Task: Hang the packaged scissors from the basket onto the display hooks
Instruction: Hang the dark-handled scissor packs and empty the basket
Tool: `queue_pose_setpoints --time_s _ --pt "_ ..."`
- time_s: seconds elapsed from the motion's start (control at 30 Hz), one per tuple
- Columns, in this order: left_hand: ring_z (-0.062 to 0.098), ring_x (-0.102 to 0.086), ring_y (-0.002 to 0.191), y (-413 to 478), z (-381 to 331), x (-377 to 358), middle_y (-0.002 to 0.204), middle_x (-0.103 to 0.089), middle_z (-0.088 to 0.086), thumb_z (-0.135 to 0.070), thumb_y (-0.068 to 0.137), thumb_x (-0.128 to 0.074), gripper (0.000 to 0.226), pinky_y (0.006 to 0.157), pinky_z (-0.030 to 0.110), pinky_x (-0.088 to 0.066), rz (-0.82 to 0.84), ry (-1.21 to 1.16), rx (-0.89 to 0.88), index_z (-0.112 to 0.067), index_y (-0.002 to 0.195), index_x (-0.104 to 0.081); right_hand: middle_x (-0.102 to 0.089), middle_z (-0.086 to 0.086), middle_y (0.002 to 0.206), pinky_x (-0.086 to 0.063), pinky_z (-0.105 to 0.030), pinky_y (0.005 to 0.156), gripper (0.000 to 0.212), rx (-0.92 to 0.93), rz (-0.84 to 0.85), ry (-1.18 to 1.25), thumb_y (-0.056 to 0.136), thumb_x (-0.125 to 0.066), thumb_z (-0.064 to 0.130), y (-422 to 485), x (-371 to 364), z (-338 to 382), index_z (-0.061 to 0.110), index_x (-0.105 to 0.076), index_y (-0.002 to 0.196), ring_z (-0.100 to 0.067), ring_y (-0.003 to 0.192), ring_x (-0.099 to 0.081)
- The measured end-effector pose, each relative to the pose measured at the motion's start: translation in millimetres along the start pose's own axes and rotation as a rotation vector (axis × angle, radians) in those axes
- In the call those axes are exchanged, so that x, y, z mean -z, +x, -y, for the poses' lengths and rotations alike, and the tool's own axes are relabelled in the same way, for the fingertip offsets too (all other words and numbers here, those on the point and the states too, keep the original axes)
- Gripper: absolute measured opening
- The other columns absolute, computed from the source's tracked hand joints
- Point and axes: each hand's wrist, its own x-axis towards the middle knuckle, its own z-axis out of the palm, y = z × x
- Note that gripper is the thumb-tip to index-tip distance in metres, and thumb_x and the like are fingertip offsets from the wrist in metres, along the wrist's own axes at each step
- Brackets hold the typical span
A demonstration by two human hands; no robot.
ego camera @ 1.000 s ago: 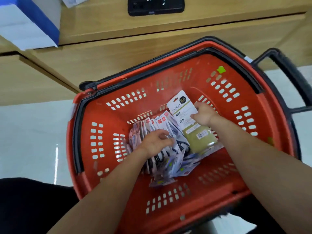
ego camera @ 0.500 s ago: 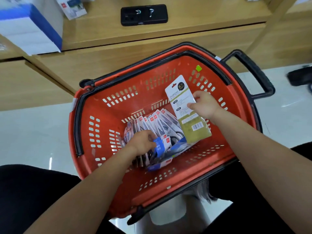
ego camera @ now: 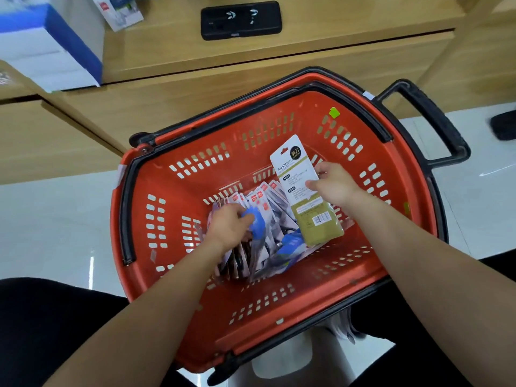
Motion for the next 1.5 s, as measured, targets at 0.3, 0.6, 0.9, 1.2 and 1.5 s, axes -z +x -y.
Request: queue_pose_setpoints --time_s 0.3,0.6,0.9,1.2,1.5 --pt "0.031 -0.070 0.066 7.1 -32.0 0.0 0.072 -0.064 0.010 -0.012 0.104 -0.060 0.024 0.059 0.032 -0.060 -0.017 -0.572 -0.043 -0.006 0.082 -0.055 -0.069 -0.005 0.123 -0.052 -0.046 0.101 0.020 0.028 0.249 0.075 0.100 -0.062 0.009 -0.4 -42.9 10.9 0.018 -0.055 0.117 -0.025 0.112 -0.068" --pt "0.022 -0.070 0.098 24.9 -15.7 -6.1 0.118 -0.071 0.008 0.014 0.092 -0.066 0.035 0.074 0.021 -0.060 0.085 -0.457 -0.132 -0.009 0.117 -0.073 -0.070 0.001 0.121 -0.051 -0.032 0.073 0.038 -0.088 0.294 0.092 0.100 -0.063 0.015 -1.1 -56.5 2.1 0.034 -0.054 0.132 -0.022 0.110 -0.067" --pt "0.026 -0.058 0.104 57.2 20.8 -18.9 0.124 -0.058 0.015 0.027 0.089 -0.053 0.051 0.059 0.016 -0.052 0.045 -0.347 -0.082 -0.001 0.130 -0.063 -0.067 -0.004 0.130 -0.054 -0.034 0.081 0.040 -0.078 0.169 0.039 0.100 -0.051 -0.002 6.3 -53.4 -5.9 0.018 -0.059 0.133 -0.022 0.113 -0.064" --pt "0.029 -0.037 0.147 88.3 36.0 -11.9 0.163 -0.040 0.000 -0.017 0.084 -0.080 0.081 0.116 0.044 -0.038 0.287 0.593 -0.152 -0.033 0.155 -0.044 -0.069 -0.008 0.128 -0.055 -0.041 0.095 0.027 -0.060 -0.086 -0.047 0.100 -0.051 0.005 18.7 -39.5 -14.4 0.019 -0.062 0.120 -0.031 0.115 -0.065" --pt "0.005 -0.072 0.074 80.2 16.5 9.0 0.093 -0.079 0.002 -0.018 0.090 -0.081 0.005 0.082 0.034 -0.056 0.263 -0.081 -0.102 -0.015 0.094 -0.078 -0.069 -0.008 0.130 -0.053 -0.036 0.082 0.036 -0.059 -0.080 -0.052 0.100 -0.049 0.002 23.0 -33.2 -16.0 0.016 -0.062 0.130 -0.031 0.114 -0.066"
